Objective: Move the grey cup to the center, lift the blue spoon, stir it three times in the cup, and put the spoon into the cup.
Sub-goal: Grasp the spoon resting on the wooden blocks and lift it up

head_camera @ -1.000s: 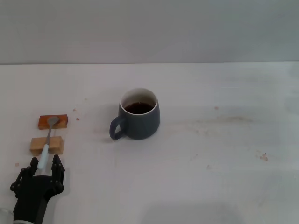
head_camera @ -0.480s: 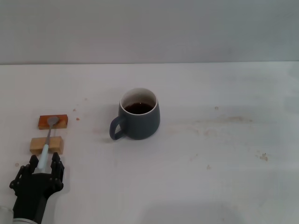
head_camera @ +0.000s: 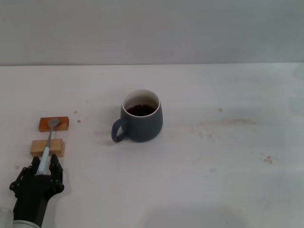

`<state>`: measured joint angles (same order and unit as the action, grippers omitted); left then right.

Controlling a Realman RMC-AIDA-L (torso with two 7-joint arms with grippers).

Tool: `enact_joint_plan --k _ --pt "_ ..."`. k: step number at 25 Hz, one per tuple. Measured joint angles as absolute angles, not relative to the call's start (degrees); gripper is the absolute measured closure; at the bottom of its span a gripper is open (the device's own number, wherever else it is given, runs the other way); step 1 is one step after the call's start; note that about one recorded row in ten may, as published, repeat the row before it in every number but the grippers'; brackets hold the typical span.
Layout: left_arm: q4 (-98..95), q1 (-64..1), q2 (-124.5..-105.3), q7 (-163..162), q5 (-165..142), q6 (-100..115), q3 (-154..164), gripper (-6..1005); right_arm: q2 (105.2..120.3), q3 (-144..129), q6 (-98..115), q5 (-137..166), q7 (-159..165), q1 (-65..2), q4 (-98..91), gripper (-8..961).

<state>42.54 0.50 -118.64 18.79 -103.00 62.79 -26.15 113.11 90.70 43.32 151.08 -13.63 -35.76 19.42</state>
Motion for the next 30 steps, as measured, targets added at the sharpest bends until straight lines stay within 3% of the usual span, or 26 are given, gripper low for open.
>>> enact_joint_plan --k 7,20,25,30 --pt "42.5 0.5 -118.70 18.8 -102.9 62.8 -26.2 602 113.09 90.7 43.3 151.1 -13.6 -35.8 19.4 910" --pt "42.6 0.4 -118.82 19.5 -101.8 62.8 -26.0 612 112.83 90.7 43.3 151.1 -13.6 -36.2 19.4 910" --pt "42.8 0.3 -118.82 19.5 -101.6 62.9 -25.8 718 112.74 90.6 43.3 151.1 -13.6 -36.2 19.4 910" --pt "42.9 0.3 -118.82 19.5 -101.5 62.9 -25.8 717 112.74 90.5 43.3 151.1 -13.6 -36.1 19.4 909"
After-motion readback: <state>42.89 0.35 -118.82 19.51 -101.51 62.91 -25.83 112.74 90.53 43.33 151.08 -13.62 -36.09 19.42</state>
